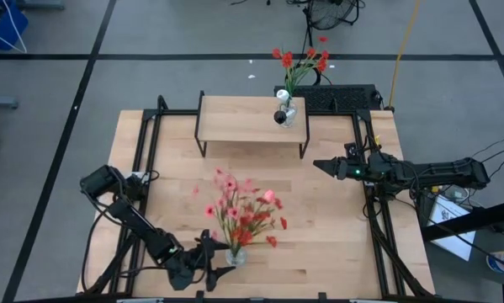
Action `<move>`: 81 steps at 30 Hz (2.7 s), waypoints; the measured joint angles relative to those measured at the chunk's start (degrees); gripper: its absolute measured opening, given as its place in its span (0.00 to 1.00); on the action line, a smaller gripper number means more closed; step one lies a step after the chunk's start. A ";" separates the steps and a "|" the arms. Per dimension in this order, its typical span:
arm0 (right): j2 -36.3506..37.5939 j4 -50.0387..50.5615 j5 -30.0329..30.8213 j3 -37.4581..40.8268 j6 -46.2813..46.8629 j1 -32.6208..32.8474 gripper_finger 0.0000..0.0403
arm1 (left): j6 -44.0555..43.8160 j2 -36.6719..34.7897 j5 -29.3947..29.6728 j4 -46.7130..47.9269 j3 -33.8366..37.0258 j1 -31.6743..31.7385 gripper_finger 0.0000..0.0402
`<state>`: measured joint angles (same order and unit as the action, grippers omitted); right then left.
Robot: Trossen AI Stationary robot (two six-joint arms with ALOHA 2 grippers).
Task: Pick and place flowers into a vace then onto a shelf
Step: Put the transparent vase with flowers on the shelf
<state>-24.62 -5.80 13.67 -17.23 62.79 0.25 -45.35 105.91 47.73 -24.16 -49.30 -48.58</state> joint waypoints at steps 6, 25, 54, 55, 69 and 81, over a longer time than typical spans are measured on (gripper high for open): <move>-0.25 0.02 0.00 0.00 -0.01 0.00 0.49 | 3.69 0.04 0.38 0.41 0.02 1.30 0.82; -1.84 0.48 0.01 0.00 -0.03 0.00 0.49 | -1.61 -0.22 -4.53 5.03 -0.09 4.05 0.66; -1.84 0.46 -0.31 0.00 -2.31 1.05 0.49 | -2.45 -8.82 1.89 2.10 0.11 12.24 0.51; -1.84 0.44 -0.31 0.00 -2.41 1.23 0.49 | -2.25 -10.18 1.94 3.11 0.11 13.24 0.51; -1.84 0.44 -0.35 0.00 -11.18 1.38 0.49 | 16.32 -29.23 9.17 12.82 0.04 30.21 0.51; -1.84 0.24 -0.01 0.00 -11.13 1.36 0.49 | 34.20 -32.93 -2.12 11.99 0.00 52.27 0.51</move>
<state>-26.46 -5.56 13.66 -17.23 51.66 1.61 -11.15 72.98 45.61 -12.17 -49.30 3.68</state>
